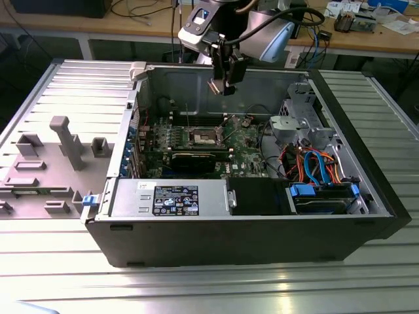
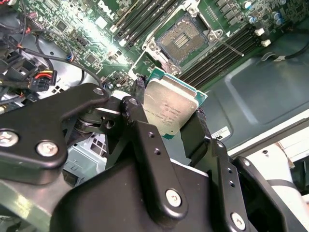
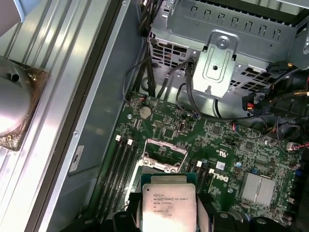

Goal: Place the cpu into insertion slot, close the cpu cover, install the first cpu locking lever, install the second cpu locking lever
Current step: 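Place the cpu into insertion slot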

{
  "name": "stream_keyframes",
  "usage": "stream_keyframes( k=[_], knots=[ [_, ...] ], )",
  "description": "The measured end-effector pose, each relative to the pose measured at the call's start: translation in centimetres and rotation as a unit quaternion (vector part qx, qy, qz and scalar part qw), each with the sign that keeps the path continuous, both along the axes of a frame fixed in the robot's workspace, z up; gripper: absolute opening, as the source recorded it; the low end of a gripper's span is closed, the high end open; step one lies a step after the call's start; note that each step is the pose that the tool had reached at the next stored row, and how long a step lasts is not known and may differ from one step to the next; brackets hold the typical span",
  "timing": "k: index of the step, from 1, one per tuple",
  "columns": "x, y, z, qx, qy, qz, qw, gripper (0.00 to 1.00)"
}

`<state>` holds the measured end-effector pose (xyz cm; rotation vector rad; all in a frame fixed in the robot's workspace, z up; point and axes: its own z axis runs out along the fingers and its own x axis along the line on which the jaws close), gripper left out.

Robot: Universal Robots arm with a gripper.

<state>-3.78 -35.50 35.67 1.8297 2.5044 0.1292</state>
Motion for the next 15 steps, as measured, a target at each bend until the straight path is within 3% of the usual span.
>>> stream_keyframes(
  k=[8, 15],
  knots=[
    [-0.9, 0.0, -0.01, 0.0, 0.0, -0.007, 0.99998, 0.55],
    [-0.91, 0.0, -0.04, 0.0, 0.0, -0.035, 0.99937, 0.55]
  ],
)
